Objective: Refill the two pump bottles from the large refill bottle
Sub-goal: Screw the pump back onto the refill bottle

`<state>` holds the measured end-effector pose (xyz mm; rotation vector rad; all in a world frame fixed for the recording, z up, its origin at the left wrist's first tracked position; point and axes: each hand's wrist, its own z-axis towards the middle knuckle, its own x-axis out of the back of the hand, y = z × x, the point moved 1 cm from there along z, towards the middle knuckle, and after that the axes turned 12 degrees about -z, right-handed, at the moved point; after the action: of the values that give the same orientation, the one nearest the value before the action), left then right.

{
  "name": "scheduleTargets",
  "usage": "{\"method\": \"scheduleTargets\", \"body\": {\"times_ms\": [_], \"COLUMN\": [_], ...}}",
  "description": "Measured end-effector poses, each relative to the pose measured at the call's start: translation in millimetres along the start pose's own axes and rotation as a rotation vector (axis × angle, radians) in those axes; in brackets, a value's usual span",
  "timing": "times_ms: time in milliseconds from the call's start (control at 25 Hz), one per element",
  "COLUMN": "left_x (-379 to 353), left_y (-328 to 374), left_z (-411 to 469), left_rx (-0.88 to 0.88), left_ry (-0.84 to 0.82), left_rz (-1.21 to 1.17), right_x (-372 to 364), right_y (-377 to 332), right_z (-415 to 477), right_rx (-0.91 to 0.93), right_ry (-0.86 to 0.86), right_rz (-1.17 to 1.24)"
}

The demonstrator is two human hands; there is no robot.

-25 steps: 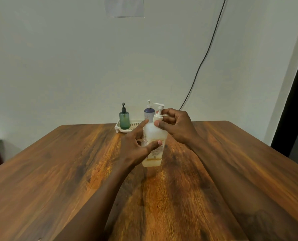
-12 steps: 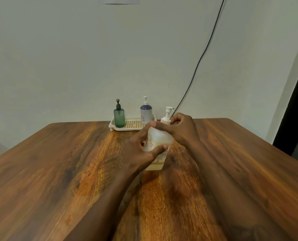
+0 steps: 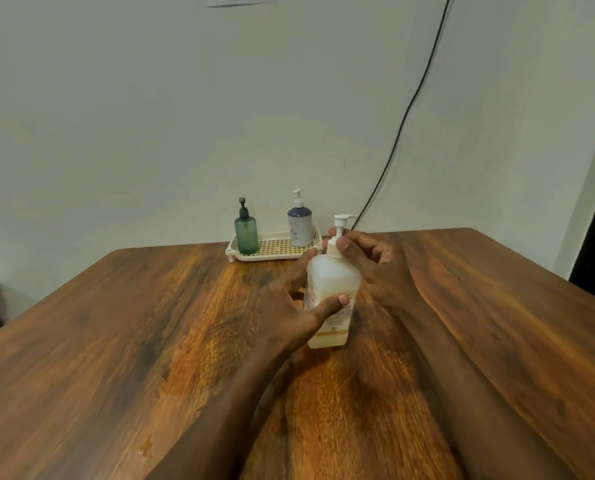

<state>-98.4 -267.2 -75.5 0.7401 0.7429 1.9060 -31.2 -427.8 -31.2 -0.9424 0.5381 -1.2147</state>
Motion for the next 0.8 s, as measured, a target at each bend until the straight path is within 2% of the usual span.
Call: {"method": "scheduleTargets", "body": {"times_ms": [160,280,400,560,680,800], "left_x": [-3.4,-4.4,-5.0,-0.2,1.0,0.9], "left_y": [5.1,4.1,1.7,2.1,2.6,4.2], "left_z": [-5.3,-7.9,-6.9,-2.5,-3.2,-1.8], "left_rx": [-0.045,-0.063,-0.052,0.019,0.043,0.043], "left_ry": [0.031,0.054,0.044,0.052,-0.036,-0.067], "left_rz": [0.039,0.102,0.099,0.011,-0.005,-0.028], "right_x": [-3.9,-9.9,-9.3,0.0,-1.6,-2.2], "right_y": [2.4,6.1,5.7,0.8,1.0,3.0], "right_z": [-4.0,-4.4,-1.8,3.7,3.4,3.1], "right_rx": [0.021,-0.016,-0.015,-0.112,-0.145,-0.127], "right_ry": [0.294,0.376,0.300,0.052,-0.080,-0.063], "right_rz": [-0.219,-0.365,-0.364,0.069,0.087,0.075]}}
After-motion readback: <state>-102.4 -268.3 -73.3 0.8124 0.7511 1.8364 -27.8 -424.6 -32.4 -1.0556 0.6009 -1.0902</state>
